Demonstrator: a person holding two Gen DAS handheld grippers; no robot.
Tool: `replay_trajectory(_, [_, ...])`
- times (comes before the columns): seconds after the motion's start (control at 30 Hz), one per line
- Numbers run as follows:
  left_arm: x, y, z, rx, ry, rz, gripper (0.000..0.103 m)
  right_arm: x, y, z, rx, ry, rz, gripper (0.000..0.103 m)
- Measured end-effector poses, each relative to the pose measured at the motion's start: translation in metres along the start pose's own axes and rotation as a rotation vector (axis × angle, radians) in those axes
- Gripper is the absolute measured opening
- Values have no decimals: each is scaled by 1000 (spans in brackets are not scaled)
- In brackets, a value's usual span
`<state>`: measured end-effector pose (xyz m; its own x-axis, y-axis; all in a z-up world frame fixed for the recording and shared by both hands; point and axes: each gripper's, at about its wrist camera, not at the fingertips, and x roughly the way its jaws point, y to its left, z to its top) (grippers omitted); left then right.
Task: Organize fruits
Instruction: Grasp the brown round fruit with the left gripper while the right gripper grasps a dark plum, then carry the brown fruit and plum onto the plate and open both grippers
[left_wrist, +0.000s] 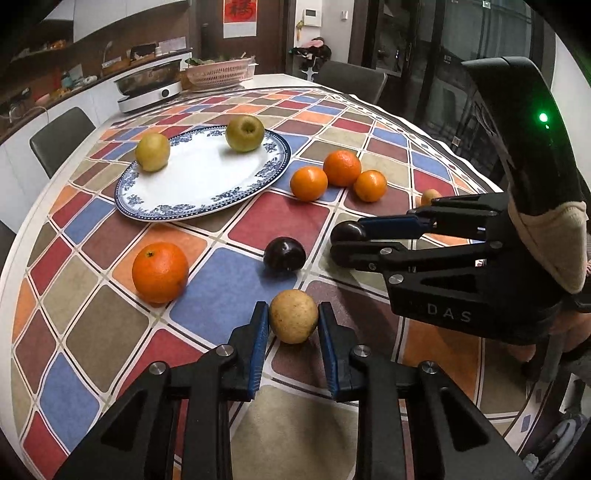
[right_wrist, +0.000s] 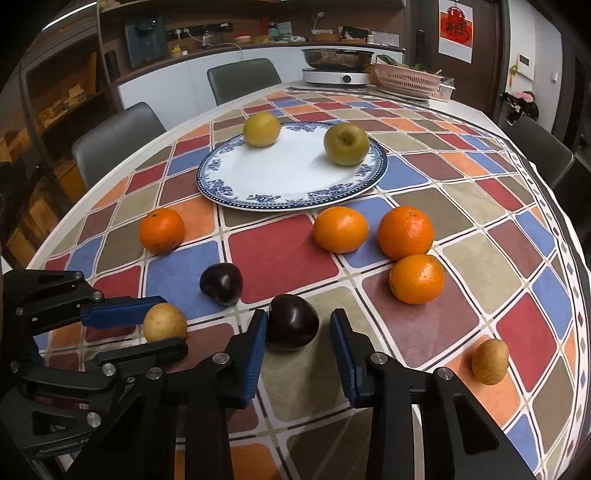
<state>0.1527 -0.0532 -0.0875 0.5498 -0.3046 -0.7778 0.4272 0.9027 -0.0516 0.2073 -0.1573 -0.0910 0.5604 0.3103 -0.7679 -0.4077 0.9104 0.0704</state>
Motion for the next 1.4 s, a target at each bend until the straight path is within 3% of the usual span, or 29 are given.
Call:
replay_trajectory(0.03, [-1,0,0,-2,-1,1,27,0,1,0,1,3,9,29])
replay_trajectory(0.83, [-66,3,9,-36,-144,3,27,-68,24,6,48,-97,33,29])
replay_trajectory(1.17, [-108,7,29,13,-255,46,27,-102,38,28,35,-187,41,29])
replay_trajectory(1.4, [-117,23,47,10,-276,85,27,-113,43,52,21,-242,38,29])
